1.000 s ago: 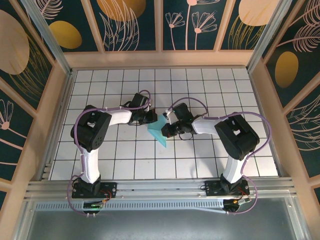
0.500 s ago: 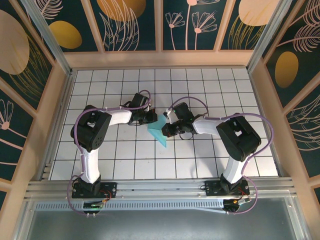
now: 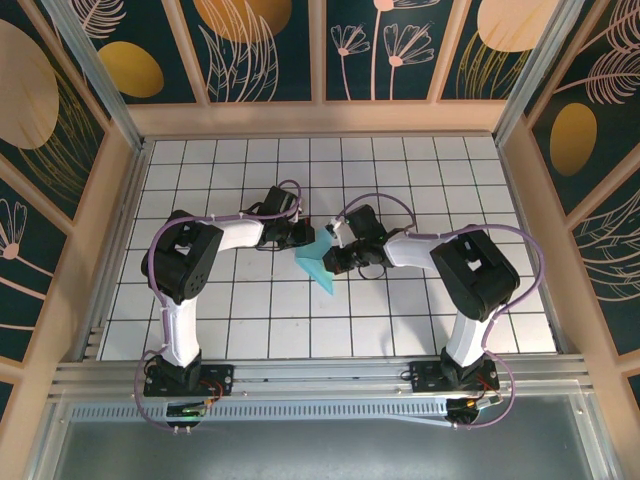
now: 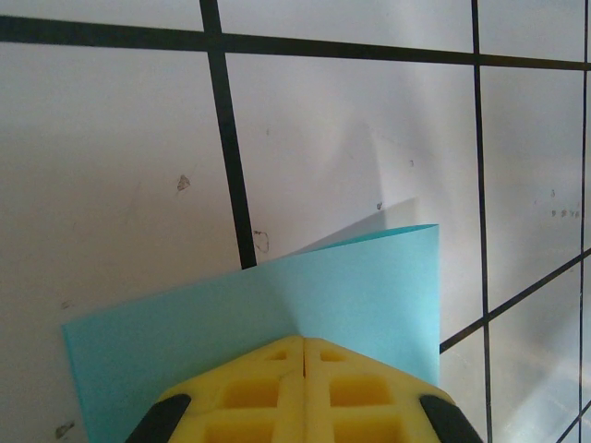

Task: Fold a paper plane with a square sheet of paper (fold left side to right side)
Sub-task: Third fold the triangle at the center of the table.

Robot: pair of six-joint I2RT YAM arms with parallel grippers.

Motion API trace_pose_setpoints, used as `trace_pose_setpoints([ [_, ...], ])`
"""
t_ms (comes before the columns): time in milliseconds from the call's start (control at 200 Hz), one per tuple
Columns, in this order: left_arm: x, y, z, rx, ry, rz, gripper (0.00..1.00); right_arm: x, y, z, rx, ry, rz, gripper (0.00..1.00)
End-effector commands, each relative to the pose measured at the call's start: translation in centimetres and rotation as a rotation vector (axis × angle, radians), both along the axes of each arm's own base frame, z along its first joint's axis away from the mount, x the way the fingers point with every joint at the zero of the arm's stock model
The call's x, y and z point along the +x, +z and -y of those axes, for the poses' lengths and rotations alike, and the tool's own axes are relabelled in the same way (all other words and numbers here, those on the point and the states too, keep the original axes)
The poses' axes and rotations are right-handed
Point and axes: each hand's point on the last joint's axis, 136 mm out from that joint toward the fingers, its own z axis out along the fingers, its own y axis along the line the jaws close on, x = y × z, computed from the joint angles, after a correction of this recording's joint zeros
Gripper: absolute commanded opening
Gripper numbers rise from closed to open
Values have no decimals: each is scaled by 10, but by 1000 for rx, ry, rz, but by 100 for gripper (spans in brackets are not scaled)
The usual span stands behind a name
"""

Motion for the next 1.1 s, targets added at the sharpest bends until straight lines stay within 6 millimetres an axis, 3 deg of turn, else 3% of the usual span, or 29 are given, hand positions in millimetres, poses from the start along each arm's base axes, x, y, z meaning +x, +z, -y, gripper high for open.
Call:
trace_pose_setpoints([
  [0, -20, -42, -18, 112, 11, -100, 0, 7, 3, -6, 0, 8, 26, 0],
  [405, -19, -42, -17, 110, 10, -99, 0, 5, -3, -7, -12, 17, 14, 0],
  [781, -13, -33, -16, 116, 11, -77, 0, -4, -26, 2, -74, 21, -27, 0],
  [951, 10, -1, -11, 89, 22, -10, 5, -11, -36, 8, -104, 23, -53, 0],
  [1096, 33, 43, -18, 65, 50, 76, 8, -12, -39, 8, -106, 23, -61, 0],
])
